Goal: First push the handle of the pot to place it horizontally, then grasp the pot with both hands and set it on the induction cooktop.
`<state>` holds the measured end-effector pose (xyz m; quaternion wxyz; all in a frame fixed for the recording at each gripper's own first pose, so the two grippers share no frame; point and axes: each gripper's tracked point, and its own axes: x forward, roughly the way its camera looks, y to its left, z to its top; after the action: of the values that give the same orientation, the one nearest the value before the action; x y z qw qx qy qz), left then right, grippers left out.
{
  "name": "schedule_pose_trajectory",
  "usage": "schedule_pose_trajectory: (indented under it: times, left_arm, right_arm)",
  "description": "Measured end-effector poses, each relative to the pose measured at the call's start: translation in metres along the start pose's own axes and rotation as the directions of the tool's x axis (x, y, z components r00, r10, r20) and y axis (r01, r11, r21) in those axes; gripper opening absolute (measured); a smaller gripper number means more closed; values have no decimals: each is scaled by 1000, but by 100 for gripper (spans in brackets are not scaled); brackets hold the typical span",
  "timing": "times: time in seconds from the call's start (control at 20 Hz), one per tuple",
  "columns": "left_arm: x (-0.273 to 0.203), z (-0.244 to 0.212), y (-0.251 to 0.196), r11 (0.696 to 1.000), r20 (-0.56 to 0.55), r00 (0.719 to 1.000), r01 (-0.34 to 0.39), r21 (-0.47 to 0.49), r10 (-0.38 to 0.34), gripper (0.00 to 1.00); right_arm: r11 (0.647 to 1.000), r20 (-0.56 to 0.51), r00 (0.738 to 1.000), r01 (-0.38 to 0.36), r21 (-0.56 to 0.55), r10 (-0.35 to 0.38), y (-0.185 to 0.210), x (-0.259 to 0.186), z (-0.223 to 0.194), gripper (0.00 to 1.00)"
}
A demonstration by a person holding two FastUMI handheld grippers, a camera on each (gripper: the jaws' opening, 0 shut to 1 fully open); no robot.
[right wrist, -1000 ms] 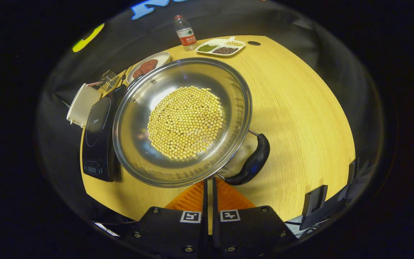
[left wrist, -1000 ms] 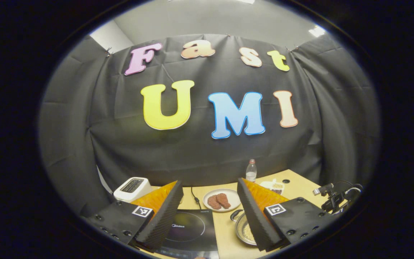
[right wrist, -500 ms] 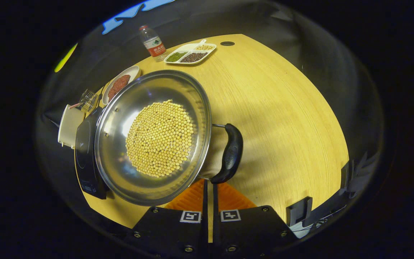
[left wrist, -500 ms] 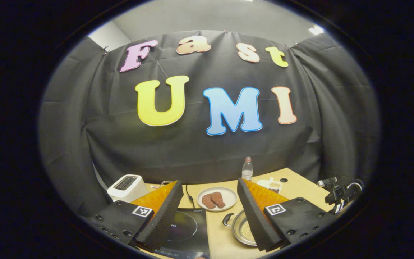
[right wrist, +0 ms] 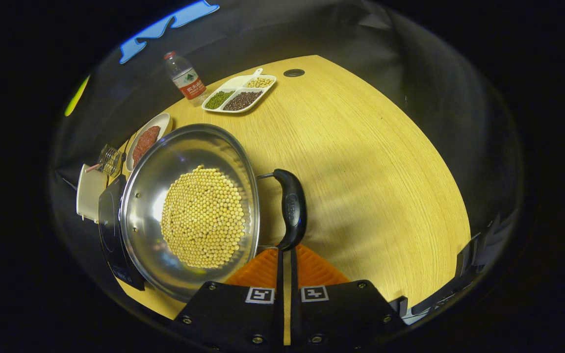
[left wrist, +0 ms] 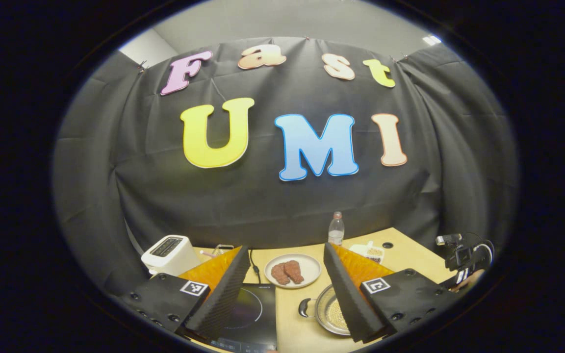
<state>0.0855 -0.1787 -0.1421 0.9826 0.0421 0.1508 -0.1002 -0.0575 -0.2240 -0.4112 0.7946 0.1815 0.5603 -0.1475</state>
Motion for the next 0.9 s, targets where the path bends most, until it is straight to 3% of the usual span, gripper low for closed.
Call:
schedule_pose_trajectory:
  times: [0.1, 0.4, 0.65, 0.7, 0.75, 0.8, 0.85, 0.9]
  left_arm:
    - [1, -4, -1, 1000, -7, 1000, -4, 1, 4, 95]
    - [6, -18, 2, 1000, -38, 999, -11, -5, 11, 98]
    - [10, -34, -3, 1000, -61, 998, 7, -22, -8, 98]
    - [12, -36, -7, 1000, -65, 998, 15, -28, -17, 94]
    - [14, -40, -9, 999, -67, 997, 23, -31, -25, 94]
    - [16, -44, -12, 999, -69, 997, 30, -34, -33, 98]
    - [16, -49, -16, 998, -71, 996, 42, -41, -45, 94]
    - [18, -55, -22, 997, -75, 995, 59, -52, -63, 94]
  right_arm:
    - [1000, 10, 1000, 1, -7, -1, -3, 4, 7, 6]
    - [999, 31, 999, 11, -31, -10, -3, 15, 22, 5]
    - [998, 118, 992, 41, -49, -35, -17, -4, 24, 7]
    - [998, 142, 989, 43, -55, -35, -18, -12, 26, 9]
    - [997, 161, 987, 41, -67, -29, -19, -16, 24, 20]
    - [997, 195, 981, 19, -79, -3, -16, -24, 26, 41]
    - [995, 243, 970, 16, -96, 8, -14, -31, 31, 60]
    - [993, 295, 955, 11, -115, 23, -13, -39, 38, 94]
